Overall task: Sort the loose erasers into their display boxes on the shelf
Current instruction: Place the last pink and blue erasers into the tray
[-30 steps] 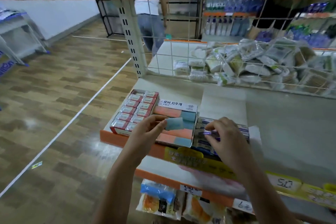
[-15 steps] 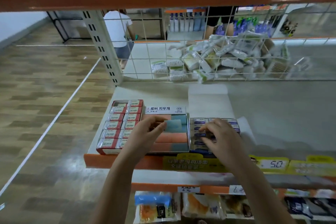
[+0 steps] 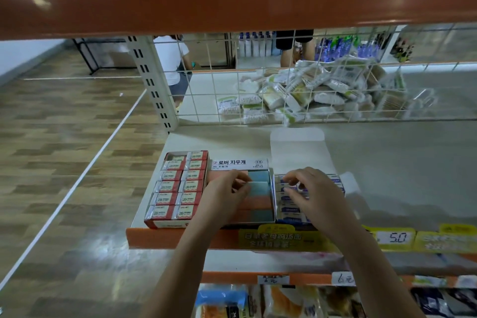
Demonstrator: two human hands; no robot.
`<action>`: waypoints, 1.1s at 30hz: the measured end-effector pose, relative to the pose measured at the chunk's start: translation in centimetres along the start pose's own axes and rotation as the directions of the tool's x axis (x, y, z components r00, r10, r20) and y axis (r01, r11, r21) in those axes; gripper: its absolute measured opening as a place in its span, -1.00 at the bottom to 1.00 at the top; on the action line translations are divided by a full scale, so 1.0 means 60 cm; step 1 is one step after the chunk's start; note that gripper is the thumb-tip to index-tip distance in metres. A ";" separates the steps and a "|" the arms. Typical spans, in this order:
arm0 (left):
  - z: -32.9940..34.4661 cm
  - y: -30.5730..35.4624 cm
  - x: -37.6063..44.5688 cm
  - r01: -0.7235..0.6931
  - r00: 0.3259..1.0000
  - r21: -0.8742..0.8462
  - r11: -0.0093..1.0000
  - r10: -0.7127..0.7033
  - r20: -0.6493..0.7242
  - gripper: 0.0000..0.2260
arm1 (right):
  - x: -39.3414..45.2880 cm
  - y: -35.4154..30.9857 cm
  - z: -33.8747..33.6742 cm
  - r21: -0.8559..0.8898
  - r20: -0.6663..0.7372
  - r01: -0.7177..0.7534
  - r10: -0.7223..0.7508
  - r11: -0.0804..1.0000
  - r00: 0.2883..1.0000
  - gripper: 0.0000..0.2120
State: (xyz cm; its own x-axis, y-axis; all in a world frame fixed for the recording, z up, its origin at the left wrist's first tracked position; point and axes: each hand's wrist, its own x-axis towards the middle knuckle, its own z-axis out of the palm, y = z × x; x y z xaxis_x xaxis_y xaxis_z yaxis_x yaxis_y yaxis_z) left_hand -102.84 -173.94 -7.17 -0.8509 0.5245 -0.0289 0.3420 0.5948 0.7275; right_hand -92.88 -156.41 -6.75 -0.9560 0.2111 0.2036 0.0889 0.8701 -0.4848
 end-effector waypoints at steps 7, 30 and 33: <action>0.028 0.012 0.000 -0.035 0.990 0.151 0.988 0.055 -0.128 -0.86 | 0.002 0.006 -0.003 -0.010 -0.025 -0.004 0.004 1.000 1.000 -0.84; -0.015 0.061 0.063 -0.273 0.947 0.386 0.881 0.316 -0.052 -0.81 | 0.042 0.018 -0.045 -0.048 -0.081 -0.057 0.053 0.997 0.995 -0.79; -0.006 0.106 0.094 -0.399 0.913 0.411 0.820 0.398 0.091 -0.76 | 0.041 0.037 -0.069 -0.098 -0.071 -0.141 0.135 0.985 0.988 -0.73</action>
State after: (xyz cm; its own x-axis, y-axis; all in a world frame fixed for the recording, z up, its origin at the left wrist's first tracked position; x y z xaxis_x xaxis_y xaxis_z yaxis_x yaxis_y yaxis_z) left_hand -105.62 -167.43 -2.47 -0.6043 0.7709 0.2012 0.7834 0.5289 0.3264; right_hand -93.90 -152.11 -3.82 -0.9131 0.3576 0.1961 0.2500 0.8707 -0.4235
